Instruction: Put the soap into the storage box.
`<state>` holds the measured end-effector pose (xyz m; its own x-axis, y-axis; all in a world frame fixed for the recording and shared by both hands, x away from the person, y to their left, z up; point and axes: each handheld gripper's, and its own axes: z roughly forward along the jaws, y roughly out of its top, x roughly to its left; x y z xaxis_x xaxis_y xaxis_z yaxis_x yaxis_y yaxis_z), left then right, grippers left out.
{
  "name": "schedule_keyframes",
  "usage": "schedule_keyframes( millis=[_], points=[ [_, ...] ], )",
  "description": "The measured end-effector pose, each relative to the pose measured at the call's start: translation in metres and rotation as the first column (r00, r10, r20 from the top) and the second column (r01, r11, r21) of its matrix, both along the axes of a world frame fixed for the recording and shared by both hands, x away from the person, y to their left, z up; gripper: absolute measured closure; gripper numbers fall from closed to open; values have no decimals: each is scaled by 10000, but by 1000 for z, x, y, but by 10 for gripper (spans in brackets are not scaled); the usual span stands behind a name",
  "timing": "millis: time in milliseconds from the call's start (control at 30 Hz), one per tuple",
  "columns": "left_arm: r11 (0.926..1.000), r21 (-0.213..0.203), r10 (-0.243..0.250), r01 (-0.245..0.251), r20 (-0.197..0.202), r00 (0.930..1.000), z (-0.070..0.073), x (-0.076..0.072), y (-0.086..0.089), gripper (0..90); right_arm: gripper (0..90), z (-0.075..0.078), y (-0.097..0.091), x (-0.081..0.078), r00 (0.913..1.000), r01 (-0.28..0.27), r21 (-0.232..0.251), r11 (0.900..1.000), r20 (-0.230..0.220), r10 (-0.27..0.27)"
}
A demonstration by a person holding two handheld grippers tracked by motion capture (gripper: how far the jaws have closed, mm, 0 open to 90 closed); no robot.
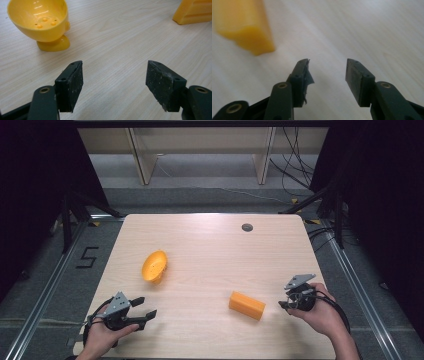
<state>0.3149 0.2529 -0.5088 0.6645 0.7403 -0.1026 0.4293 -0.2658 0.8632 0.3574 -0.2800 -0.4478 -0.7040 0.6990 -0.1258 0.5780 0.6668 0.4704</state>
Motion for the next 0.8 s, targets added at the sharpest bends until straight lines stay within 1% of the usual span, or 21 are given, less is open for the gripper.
schedule_keyframes(
  millis=[33, 67, 100, 133, 167, 233, 267, 300, 333, 367, 433, 500, 533, 567, 600, 633, 667, 700, 767, 800],
  points=[
    [10000, 58, -75, 74, 42, 10000, 0, 0, 0, 293, 533, 5, 5, -1, 9987, -379, -215, 9991, -351, 371],
    [10000, 58, -75, 74, 42, 10000, 0, 0, 0, 293, 533, 5, 5, -1, 9987, -379, -215, 9991, -351, 371],
    [9998, 162, -71, 70, 57, 10000, 0, -1, 1, 294, 523, 15, 12, -2, 9961, -739, -452, 9962, -510, 716],
    [9999, 129, -43, 43, 11, 10000, 0, -1, 1, 294, 509, 20, 15, -1, 9932, -926, -539, 9942, -760, 884],
    [9998, 162, -85, 85, 46, 10000, 0, -1, 2, 294, 506, 25, 18, -2, 9881, -1190, -654, 9907, -1061, 1117],
    [9997, 221, -123, 120, 130, 9998, 0, -1, 3, 294, 499, 31, 24, -2, 9825, -1603, -869, 9832, -1092, 1506],
    [9996, 267, -88, 86, 82, 9999, 0, -1, 3, 294, 497, 34, 28, -2, 9803, -1645, -826, 9829, -1245, 1536],
    [9996, 267, -88, 86, 82, 9999, 0, -1, 3, 294, 497, 34, 28, -2, 9803, -1645, -826, 9829, -1245, 1536],
    [9994, 304, -136, 133, 95, 9999, 0, -1, 3, 294, 485, 37, 36, -1, 9740, -1966, -874, 9766, -1316, 1843],
    [9997, 217, -148, 146, 64, 9999, 0, -1, 2, 294, 481, 37, 39, 0, 9705, -2096, -845, 9741, -1394, 1967],
    [9994, 298, -182, 181, 47, 9998, 0, -1, 2, 294, 474, 37, 44, 1, 9666, -2206, -895, 9713, -1533, 2054],
    [9993, 306, -198, 197, 40, 9998, 0, -1, 2, 294, 470, 36, 46, 2, 9654, -2246, -947, 9698, -1571, 2082],
    [9993, 315, -197, 196, 41, 9998, 0, -1, 2, 294, 462, 36, 49, 3, 9631, -2327, -1048, 9669, -1629, 2142],
    [9993, 313, -192, 191, 30, 9998, 0, -1, 2, 294, 461, 37, 50, 4, 9612, -2400, -1052, 9650, -1650, 2211],
    [9994, 284, -217, 217, 0, 9998, -1, -1, 2, 294, 461, 38, 51, 4, 9624, -2345, -1078, 9661, -1657, 2151],
    [9994, 284, -217, 217, 0, 9998, -1, -1, 2, 293, 461, 39, 53, 4, 9629, -2370, -1107, 9652, -1588, 2182],
    [9994, 281, -199, 198, 26, 9998, -1, -1, 2, 294, 459, 40, 54, 5, 9623, -2406, -1069, 9647, -1565, 2226],
    [9992, 365, -172, 171, 25, 9998, -1, -2, 2, 293, 458, 41, 54, 5, 9616, -2436, -1028, 9644, -1553, 2263],
    [9993, 355, -146, 146, -17, 9999, -1, -2, 1, 293, 457, 44, 56, 5, 9620, -2443, -1016, 9644, -1501, 2279],
    [9992, 337, -203, 204, -36, 9998, -1, -2, 2, 293, 456, 45, 57, 5, 9600, -2520, -991, 9626, -1512, 2358]
  ],
)
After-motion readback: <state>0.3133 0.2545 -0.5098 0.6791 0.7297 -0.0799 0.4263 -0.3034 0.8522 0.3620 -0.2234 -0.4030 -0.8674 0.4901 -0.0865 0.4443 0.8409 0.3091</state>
